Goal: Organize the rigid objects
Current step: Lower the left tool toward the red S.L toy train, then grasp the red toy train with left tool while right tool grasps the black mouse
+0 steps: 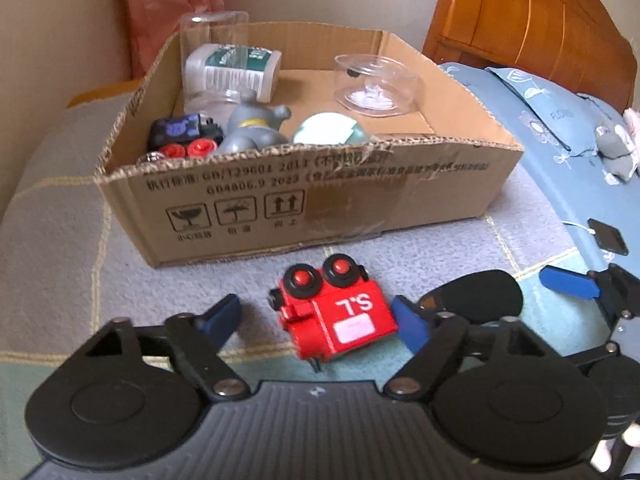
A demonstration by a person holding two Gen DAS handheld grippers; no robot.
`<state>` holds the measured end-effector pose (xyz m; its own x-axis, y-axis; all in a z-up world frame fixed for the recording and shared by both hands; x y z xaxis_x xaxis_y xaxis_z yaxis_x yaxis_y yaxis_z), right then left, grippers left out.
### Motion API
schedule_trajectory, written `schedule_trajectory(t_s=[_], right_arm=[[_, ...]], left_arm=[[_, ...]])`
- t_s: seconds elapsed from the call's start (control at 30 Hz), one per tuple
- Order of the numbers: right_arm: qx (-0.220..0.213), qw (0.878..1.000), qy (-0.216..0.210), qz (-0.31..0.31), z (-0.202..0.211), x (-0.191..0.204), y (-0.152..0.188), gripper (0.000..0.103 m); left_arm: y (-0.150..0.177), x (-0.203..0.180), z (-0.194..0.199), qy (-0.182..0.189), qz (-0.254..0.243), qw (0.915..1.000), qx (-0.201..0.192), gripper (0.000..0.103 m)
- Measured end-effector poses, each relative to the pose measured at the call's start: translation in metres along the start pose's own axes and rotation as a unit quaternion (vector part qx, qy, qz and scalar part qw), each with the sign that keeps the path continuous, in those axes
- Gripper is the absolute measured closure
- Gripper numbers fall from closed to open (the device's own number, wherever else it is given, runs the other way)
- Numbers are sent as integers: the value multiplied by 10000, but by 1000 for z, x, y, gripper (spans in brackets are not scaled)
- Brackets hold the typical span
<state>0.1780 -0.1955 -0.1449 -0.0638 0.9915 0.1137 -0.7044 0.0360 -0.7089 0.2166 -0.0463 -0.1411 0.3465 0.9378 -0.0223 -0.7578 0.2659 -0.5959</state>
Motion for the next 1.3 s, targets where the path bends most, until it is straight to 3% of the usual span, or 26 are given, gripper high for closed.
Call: schedule_trajectory(t_s=[0.07, 0.47, 0.8, 1.17, 1.3], right_arm=[[-1, 10000, 2, -3, 0, 0, 1, 0], [242, 9996, -84, 92, 3, 32, 7, 0], [211, 9986, -344, 341, -15, 65, -5, 0], [262, 9978, -400, 454, -20, 69, -9, 0], [295, 9964, -503, 612, -17, 69, -9, 6]], left_arm=[[0, -1, 3, 31, -85, 10000, -36, 39], [15, 40, 17, -593, 55, 9982, -30, 39], [19, 50, 18, -531, 137, 9985, -35, 39], [20, 51, 14, -503, 6, 9987, 9, 40], [19, 51, 15, -441, -21, 9990, 42, 40]])
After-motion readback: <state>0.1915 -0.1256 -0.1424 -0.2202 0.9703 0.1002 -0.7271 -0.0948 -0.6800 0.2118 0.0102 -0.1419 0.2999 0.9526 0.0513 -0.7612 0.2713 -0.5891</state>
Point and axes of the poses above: each gripper's, at about its wrist camera, not at the fingertips, and z roughly against the way its jaws point, x to its left, y to its underside, the point moved 7 cm from there along -z, roughly the way its jaws point, and after that the axes turned 11 degrees about -z, right-handed, at the moved point
